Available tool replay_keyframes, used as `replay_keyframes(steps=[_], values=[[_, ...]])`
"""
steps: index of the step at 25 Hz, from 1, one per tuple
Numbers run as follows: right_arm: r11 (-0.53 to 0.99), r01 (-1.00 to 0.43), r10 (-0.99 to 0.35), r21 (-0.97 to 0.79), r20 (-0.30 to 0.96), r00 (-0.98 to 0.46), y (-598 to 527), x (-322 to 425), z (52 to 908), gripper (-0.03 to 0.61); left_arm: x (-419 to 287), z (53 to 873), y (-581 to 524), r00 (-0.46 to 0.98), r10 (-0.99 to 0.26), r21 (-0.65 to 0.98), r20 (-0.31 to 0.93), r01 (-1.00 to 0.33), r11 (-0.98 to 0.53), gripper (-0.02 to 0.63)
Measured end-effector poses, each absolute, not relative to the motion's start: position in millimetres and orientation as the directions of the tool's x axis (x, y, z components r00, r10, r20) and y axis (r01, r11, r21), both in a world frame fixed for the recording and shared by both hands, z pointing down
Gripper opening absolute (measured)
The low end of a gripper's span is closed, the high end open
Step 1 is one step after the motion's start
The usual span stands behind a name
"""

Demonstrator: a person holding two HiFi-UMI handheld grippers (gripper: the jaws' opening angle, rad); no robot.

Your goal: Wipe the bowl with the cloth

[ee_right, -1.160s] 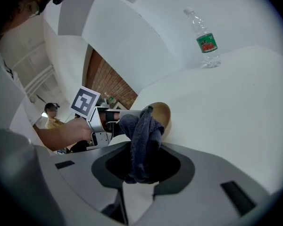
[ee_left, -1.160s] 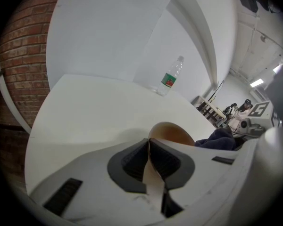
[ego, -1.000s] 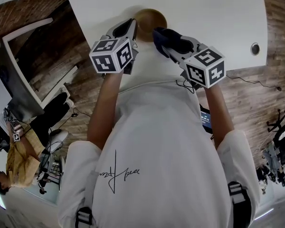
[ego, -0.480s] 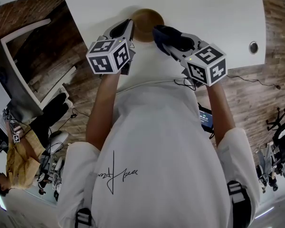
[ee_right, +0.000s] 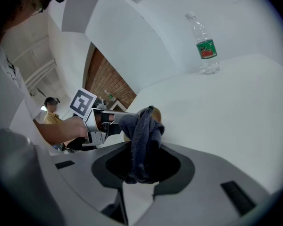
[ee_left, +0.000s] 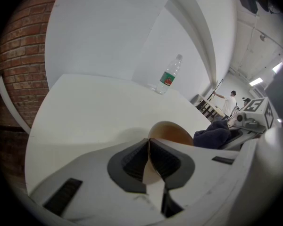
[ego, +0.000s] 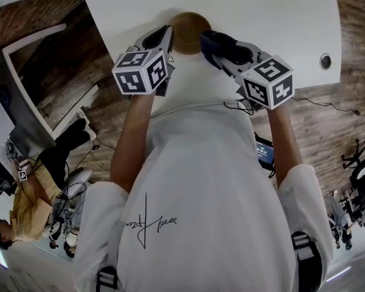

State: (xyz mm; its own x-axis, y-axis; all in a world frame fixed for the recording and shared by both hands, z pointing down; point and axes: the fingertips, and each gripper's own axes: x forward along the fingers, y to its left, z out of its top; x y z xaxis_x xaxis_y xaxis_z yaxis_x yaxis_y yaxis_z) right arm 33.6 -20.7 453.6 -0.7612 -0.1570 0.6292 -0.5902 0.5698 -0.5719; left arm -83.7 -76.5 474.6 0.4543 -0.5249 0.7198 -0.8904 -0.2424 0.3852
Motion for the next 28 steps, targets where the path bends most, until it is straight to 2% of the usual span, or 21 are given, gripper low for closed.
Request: replay_keyframes(steps=[28], values=[[0.612, -0.614, -0.196, -0.498, 0.657, -0.728, -39, 46, 452, 0.101, -80, 475, -72, 0.461, -0.516, 0.386, 0.722, -0.887, -0.253, 0.009]])
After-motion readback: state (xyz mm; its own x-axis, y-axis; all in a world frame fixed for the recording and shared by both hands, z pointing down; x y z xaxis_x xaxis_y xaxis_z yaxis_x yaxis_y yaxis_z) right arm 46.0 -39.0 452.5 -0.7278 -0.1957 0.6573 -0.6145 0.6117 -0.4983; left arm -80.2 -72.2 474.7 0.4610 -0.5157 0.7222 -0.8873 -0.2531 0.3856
